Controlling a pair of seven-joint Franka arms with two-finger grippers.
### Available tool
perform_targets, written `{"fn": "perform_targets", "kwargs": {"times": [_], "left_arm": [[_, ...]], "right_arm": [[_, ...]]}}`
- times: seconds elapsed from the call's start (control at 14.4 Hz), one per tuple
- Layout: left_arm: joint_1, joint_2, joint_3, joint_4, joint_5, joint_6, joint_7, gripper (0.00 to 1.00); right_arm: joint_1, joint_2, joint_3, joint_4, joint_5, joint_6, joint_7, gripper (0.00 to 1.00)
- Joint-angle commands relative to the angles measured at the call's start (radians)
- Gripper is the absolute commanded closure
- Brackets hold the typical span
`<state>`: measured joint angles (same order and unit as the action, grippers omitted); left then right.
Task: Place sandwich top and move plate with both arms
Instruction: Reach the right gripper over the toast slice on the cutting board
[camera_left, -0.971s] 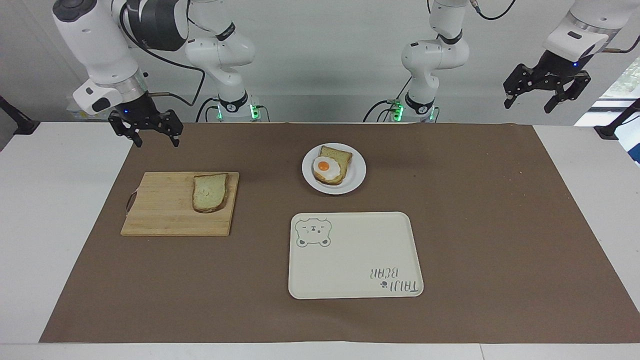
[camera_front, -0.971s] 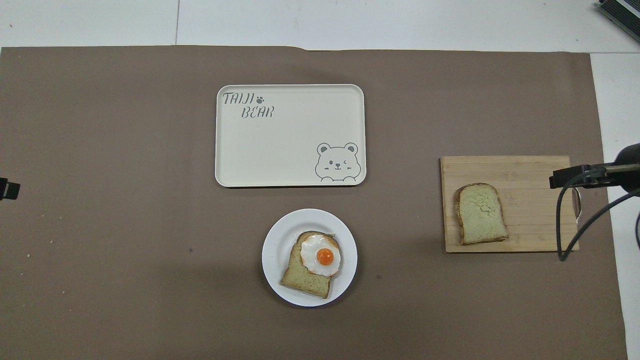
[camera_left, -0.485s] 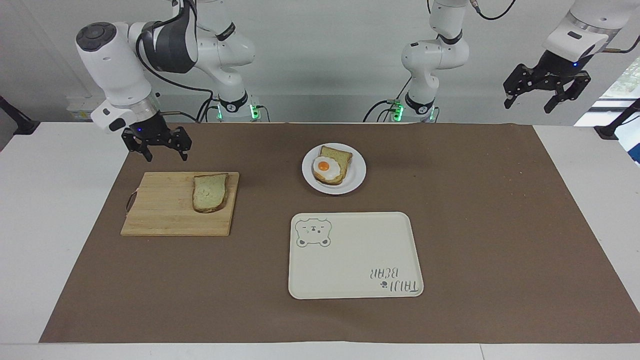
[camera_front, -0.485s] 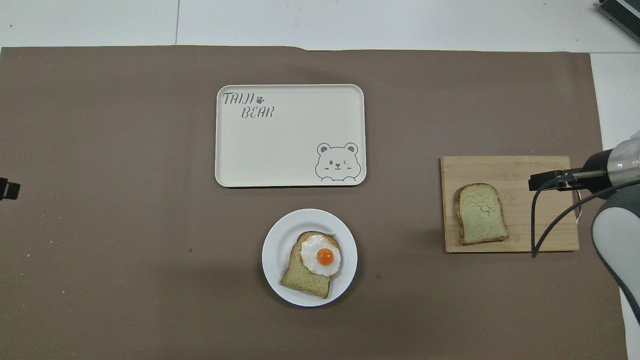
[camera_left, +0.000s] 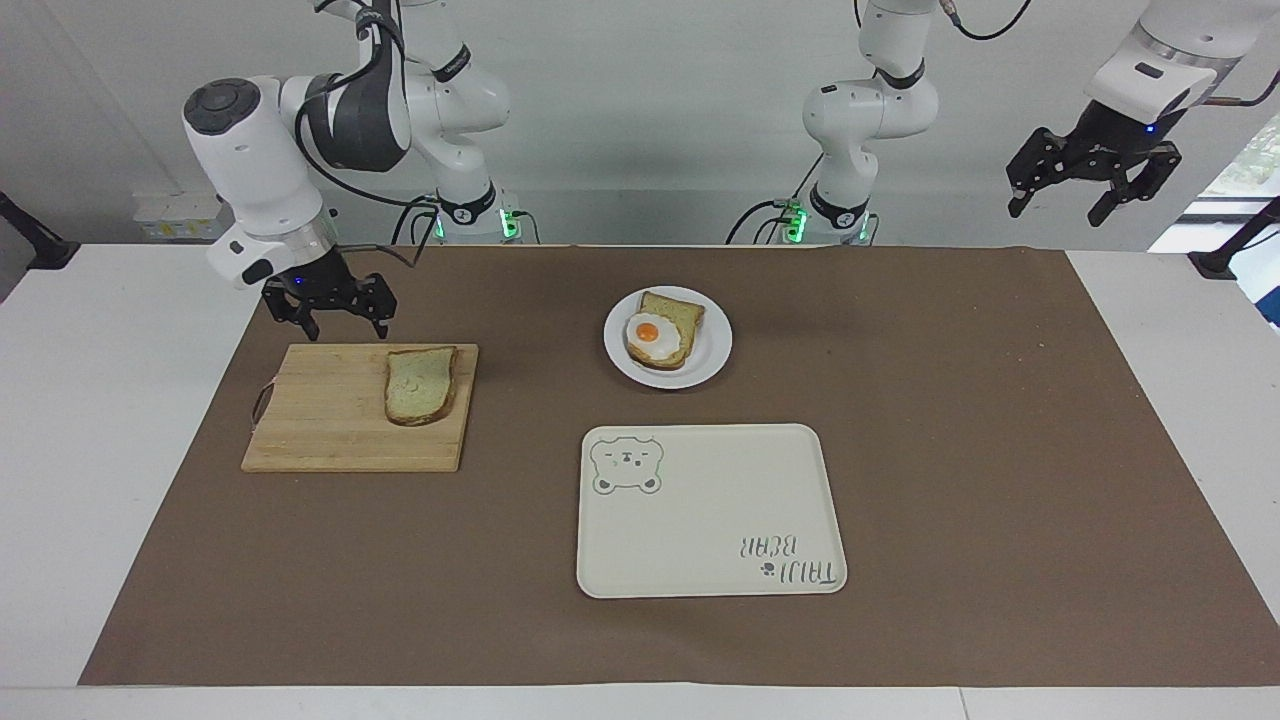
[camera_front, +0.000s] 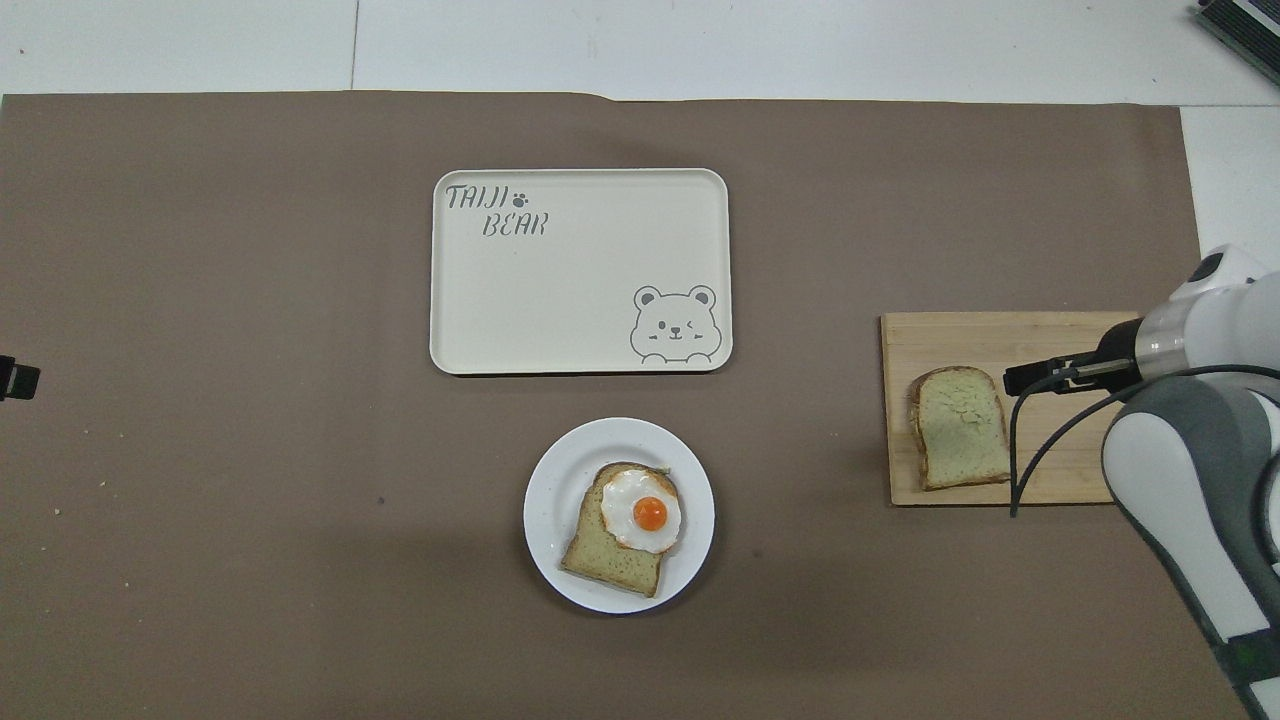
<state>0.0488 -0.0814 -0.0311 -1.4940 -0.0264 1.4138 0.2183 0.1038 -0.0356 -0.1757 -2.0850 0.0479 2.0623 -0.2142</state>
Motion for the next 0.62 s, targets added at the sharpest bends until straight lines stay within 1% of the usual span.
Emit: {"fn": "perform_targets", "kwargs": {"times": [0.0, 0.14, 0.35, 0.55], "left_arm": [[0.002, -0.004, -0.001, 0.014, 0.011, -0.022, -0.008, 0.0], [0.002, -0.004, -0.001, 0.014, 0.011, -0.022, -0.008, 0.0], [0.002, -0.004, -0.001, 0.014, 0.011, -0.022, -0.008, 0.0], [0.002, -0.004, -0.001, 0.014, 0.011, -0.022, -0.008, 0.0]], "right_arm": [[-0.038, 0.011, 0.005, -0.056, 0.03, 0.08, -0.088, 0.0], [-0.042, 0.035, 0.005, -0.073, 0.032, 0.091, -0.093, 0.0], [-0.05, 0.074, 0.005, -0.098, 0.063, 0.16, -0.155, 0.0], [-0.062, 0.102, 0.005, -0.101, 0.063, 0.17, -0.185, 0.0]]}}
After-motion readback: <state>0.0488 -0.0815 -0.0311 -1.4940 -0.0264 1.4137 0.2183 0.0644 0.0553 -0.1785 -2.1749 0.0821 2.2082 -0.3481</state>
